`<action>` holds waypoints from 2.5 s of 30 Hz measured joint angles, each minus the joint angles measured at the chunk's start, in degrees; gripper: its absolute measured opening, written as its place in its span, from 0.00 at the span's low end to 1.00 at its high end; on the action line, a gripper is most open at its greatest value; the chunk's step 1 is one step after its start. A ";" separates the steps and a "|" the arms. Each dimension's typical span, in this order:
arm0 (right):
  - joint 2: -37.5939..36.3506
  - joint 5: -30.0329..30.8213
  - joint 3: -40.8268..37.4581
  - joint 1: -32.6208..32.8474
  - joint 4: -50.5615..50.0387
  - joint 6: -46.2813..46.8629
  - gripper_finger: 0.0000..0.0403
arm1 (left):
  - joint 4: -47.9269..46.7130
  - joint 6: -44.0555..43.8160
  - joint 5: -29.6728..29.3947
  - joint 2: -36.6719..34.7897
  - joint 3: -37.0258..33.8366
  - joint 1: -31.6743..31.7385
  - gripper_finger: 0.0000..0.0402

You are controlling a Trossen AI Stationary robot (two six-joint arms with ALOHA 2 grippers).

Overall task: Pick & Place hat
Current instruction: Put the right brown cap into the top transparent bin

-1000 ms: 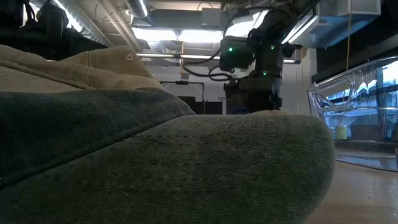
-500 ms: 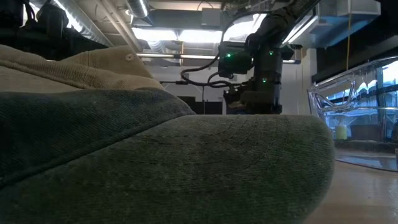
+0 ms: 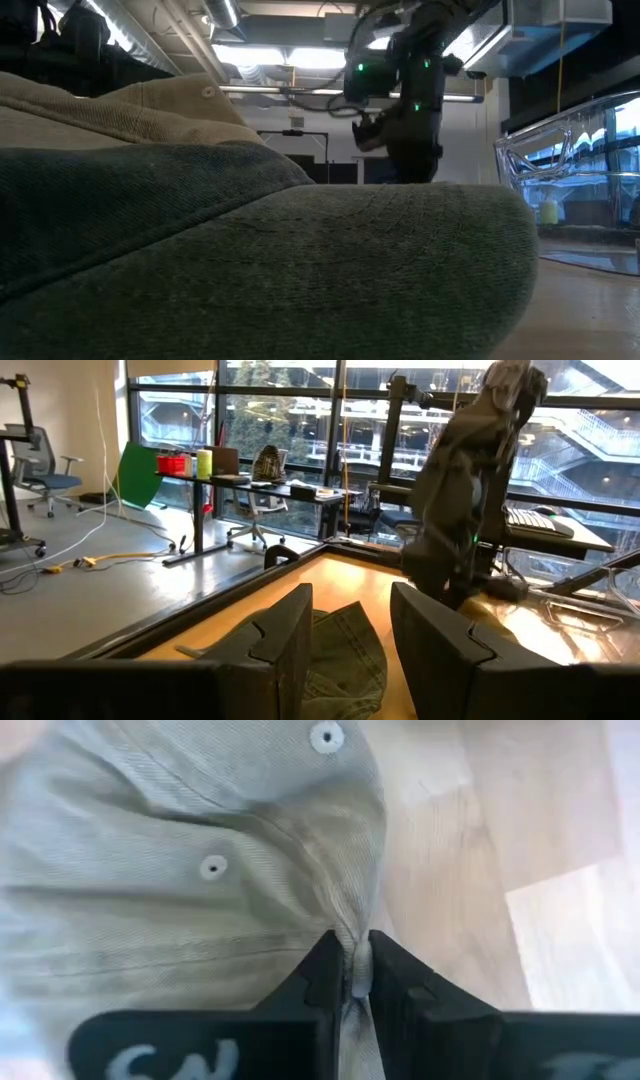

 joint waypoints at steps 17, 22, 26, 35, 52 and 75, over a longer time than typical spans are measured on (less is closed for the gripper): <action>-15.88 3.56 19.66 1.31 -17.80 12.71 0.09 | 0.02 0.00 -0.66 0.00 0.02 0.00 0.33; -21.44 5.81 26.12 3.68 -20.74 20.78 0.09 | 0.02 0.01 -3.26 0.00 0.02 0.00 0.33; -25.19 9.99 31.43 7.42 -25.40 28.78 0.09 | 0.02 0.02 -7.63 0.00 0.00 0.00 0.33; -28.21 12.06 35.44 21.50 -40.41 49.12 0.09 | 0.04 0.00 -12.14 0.00 0.00 0.02 0.33; -26.24 20.04 35.31 51.89 -43.41 84.52 0.09 | 0.07 -0.49 -12.21 0.00 0.00 0.02 0.33; -19.49 30.73 35.15 59.30 -43.45 83.89 0.09 | 0.07 -3.46 -12.15 0.00 0.01 0.02 0.33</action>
